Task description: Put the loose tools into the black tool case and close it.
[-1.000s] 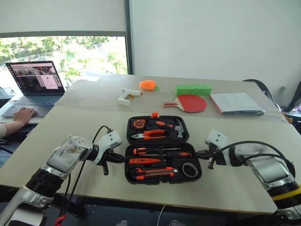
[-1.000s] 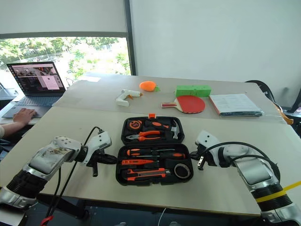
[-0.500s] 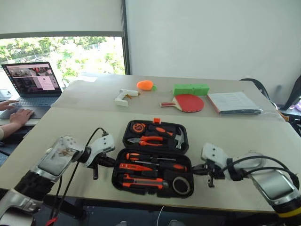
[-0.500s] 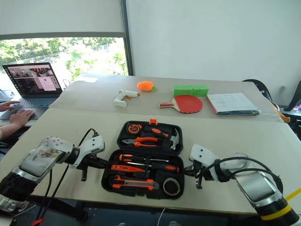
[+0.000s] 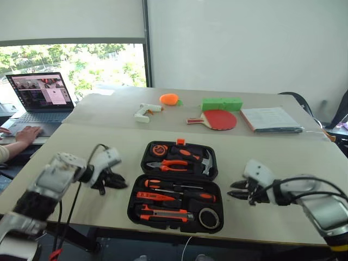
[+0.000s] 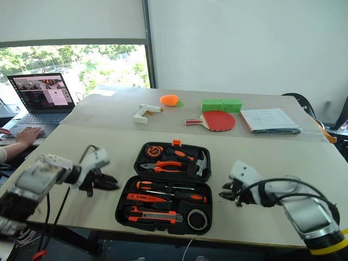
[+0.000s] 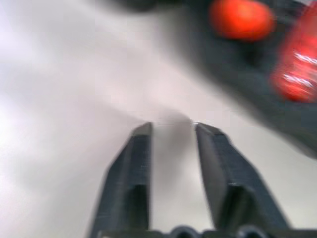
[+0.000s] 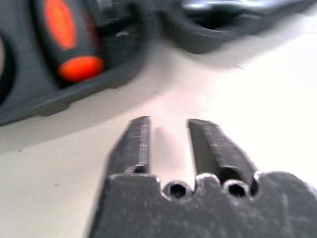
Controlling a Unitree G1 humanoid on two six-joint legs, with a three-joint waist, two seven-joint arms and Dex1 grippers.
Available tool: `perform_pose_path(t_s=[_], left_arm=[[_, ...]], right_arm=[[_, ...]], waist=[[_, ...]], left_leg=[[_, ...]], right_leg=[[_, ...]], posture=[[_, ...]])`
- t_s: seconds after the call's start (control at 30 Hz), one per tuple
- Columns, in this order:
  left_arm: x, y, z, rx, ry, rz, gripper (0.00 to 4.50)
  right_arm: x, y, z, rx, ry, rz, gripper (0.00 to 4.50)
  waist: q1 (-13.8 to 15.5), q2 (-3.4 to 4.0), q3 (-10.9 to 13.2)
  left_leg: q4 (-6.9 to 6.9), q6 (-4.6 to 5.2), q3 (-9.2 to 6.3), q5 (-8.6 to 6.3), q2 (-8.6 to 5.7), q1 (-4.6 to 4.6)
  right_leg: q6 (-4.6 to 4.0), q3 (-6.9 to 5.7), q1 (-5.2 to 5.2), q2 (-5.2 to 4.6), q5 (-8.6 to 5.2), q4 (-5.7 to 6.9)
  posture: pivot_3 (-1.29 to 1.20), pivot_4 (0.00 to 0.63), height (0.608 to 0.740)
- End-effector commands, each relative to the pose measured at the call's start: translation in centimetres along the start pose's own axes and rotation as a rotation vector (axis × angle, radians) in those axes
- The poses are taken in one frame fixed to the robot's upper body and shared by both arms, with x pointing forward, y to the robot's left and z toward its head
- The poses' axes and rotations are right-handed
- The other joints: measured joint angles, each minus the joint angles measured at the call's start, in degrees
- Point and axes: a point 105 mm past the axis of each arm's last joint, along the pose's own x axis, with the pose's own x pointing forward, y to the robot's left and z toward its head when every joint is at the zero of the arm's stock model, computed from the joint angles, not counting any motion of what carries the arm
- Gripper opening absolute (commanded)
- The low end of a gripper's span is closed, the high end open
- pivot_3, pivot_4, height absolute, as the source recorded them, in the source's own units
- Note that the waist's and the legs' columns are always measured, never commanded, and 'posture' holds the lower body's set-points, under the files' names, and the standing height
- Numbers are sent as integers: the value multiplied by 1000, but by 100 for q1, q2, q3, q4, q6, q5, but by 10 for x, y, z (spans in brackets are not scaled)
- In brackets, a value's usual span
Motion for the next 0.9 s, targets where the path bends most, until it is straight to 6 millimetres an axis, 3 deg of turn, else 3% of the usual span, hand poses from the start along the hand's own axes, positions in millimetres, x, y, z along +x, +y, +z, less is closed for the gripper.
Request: perform_pose_path(t_s=[0.03,0.07,0.17,0.33,0.67,0.73,0.77,0.9], left_arm=[[-7,-3,31,-184,-89,-62,2037],[-4,-5,39,-226,-92,-75,2037],[9,-10,55,-314,-81,-76,2037],[22,-13,68,-354,-75,-66,2037],[42,-18,70,-310,-45,-77,2037],[46,-20,68,-308,-36,-83,2037],[48,-21,68,-310,-36,-86,1516],[52,-24,70,-320,-44,-106,158]], right_arm=[[-8,-18,24,146,-101,-30,3188],[-6,-22,28,182,-114,-33,3697],[3,-31,37,300,-128,-29,4486],[15,-39,41,434,-111,-24,4486],[31,-43,46,538,-97,-25,4486],[35,-42,42,538,-78,-30,3982],[36,-41,40,541,-67,-30,3764],[42,-34,35,526,-25,-4,2414]], waist=[[9,-1,0],[10,-1,0],[13,-1,0],[1,0,0],[-1,0,1],[-1,0,1],[-1,0,1],[23,2,0]], left_leg=[[1,0,-1,0,-1,0],[1,0,-1,0,-3,-1],[-3,0,-3,0,-3,-5],[-4,0,-10,0,-6,-33],[-5,-1,-10,0,-10,-44],[-6,-1,-11,0,-10,-46],[-6,-1,-11,0,-10,-45],[-3,-2,-11,1,-14,-43]], right_leg=[[0,0,1,0,0,3],[0,0,1,-2,0,2],[0,-1,-3,-2,-1,-1],[1,-3,-23,-5,-1,-6],[1,-3,-35,-11,0,-5],[2,-3,-35,-11,0,-7],[2,-3,-35,-11,0,-7],[3,-4,-32,-14,1,-2]], posture=[[0,150,736],[0,150,736],[0,150,736],[0,150,736],[0,150,736],[0,150,736],[0,150,736],[0,150,736]])
